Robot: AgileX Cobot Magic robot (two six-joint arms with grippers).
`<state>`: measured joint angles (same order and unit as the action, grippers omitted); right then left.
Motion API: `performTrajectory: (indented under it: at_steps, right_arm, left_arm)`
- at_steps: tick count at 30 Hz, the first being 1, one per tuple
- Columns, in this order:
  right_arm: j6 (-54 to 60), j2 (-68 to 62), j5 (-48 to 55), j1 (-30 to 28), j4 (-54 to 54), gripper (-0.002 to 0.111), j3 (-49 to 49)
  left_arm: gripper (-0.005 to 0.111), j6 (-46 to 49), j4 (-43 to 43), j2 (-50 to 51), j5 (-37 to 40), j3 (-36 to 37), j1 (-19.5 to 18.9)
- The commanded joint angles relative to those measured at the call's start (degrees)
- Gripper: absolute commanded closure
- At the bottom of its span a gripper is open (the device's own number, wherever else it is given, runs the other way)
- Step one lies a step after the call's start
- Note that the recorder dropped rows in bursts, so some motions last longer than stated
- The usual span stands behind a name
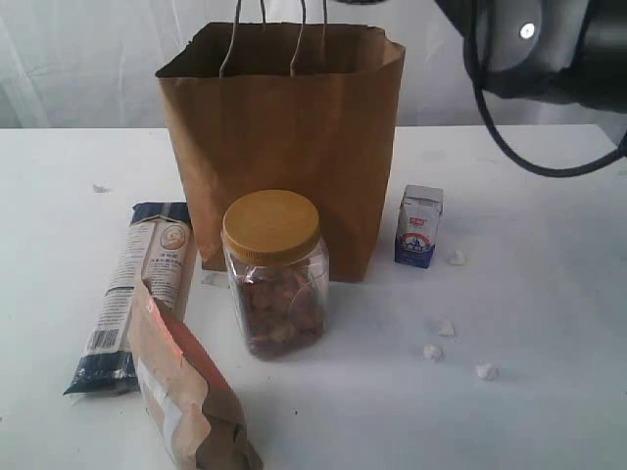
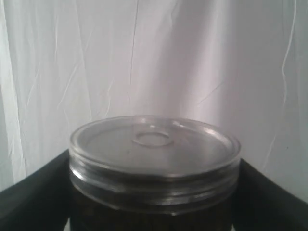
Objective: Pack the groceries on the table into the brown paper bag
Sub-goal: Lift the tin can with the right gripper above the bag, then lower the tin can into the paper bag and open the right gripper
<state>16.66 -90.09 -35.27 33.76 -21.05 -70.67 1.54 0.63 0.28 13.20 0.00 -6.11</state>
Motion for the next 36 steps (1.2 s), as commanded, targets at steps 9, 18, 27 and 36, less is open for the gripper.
performTrajectory:
  at_steps: [9,18,27,36]
  right_arm:
    - [-7.79,-4.75,-5.13,-0.19,5.13,0.089,-0.68]
    - [-12.66,-4.98,-5.13,0.17,5.40,0.065,-0.68]
    - [-12.89,-6.83,-5.13,0.17,5.50,0.061,-0.68]
    - [-24.77,-6.82,-5.77,0.17,5.06,0.061,-0.68]
  left_arm:
    - [0.107,-0.04,0.30,-0.28,0.07,0.00,0.19]
    - [0.107,-0.04,0.30,-0.28,0.07,0.00,0.19]
    - [0.107,-0.04,0.30,-0.28,0.07,0.00,0.19]
    - [0.107,-0.04,0.30,-0.28,0.07,0.00,0.19]
